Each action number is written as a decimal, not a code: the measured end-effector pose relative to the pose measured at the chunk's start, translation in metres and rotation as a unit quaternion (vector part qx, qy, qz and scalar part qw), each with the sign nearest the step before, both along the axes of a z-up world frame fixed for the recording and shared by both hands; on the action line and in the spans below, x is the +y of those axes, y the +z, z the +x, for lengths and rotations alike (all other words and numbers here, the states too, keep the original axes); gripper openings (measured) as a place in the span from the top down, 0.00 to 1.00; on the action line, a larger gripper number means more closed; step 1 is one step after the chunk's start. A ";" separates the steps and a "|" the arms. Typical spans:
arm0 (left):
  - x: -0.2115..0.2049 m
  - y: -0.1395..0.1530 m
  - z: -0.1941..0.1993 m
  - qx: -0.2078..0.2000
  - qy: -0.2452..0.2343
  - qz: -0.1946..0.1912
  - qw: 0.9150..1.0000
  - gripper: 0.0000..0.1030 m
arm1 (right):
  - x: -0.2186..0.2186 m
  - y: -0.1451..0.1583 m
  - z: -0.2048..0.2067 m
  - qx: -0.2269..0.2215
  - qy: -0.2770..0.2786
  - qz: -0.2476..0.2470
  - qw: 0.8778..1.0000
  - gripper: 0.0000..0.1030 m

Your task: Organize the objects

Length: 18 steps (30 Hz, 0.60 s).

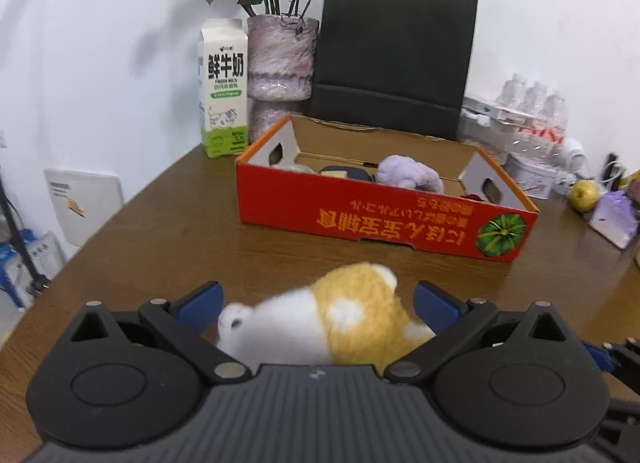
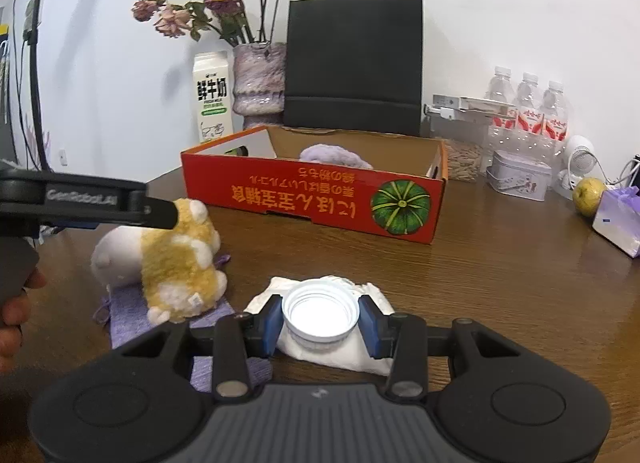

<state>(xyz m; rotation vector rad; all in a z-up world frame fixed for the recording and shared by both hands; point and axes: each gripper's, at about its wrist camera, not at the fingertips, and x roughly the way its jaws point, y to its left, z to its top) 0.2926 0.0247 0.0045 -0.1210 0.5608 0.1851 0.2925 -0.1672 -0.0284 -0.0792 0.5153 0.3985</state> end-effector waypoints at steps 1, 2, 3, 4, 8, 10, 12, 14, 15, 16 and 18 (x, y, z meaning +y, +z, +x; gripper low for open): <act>-0.002 0.002 0.006 0.007 0.010 0.003 1.000 0.00 | -0.002 0.000 0.002 0.001 -0.004 0.002 1.000 0.62; -0.003 0.001 0.012 0.019 0.018 0.005 1.000 0.00 | -0.005 0.000 0.003 0.002 -0.009 0.004 1.000 0.62; -0.004 -0.001 0.019 0.038 0.026 0.008 0.999 0.00 | -0.007 0.000 0.005 0.005 -0.014 0.007 1.000 0.62; -0.005 -0.008 0.028 0.060 0.032 0.007 0.998 0.00 | -0.009 0.000 0.008 0.008 -0.017 0.009 1.000 0.62; -0.013 -0.024 0.027 0.053 0.030 0.041 0.997 0.00 | -0.013 -0.002 0.011 0.015 -0.020 0.014 1.000 0.62; -0.016 -0.025 0.021 0.043 0.000 0.063 0.997 0.02 | -0.012 -0.001 0.009 0.013 -0.015 0.016 1.000 0.62; -0.013 -0.023 0.017 0.041 -0.031 0.070 0.996 0.08 | -0.013 -0.001 0.008 0.012 -0.010 0.018 1.000 0.62; -0.007 -0.020 0.013 0.041 -0.078 0.072 0.994 0.19 | -0.013 0.000 0.007 0.010 -0.007 0.021 1.000 0.62; -0.006 -0.018 0.014 0.044 -0.092 0.076 0.992 0.20 | -0.013 0.001 0.006 0.009 -0.005 0.022 1.000 0.62; -0.004 -0.017 0.013 0.048 -0.106 0.080 0.990 0.21 | -0.013 0.001 0.006 0.008 -0.003 0.023 1.000 0.62; -0.004 -0.015 0.013 0.054 -0.138 0.093 0.985 0.21 | -0.012 0.003 0.005 0.007 -0.001 0.024 1.000 0.62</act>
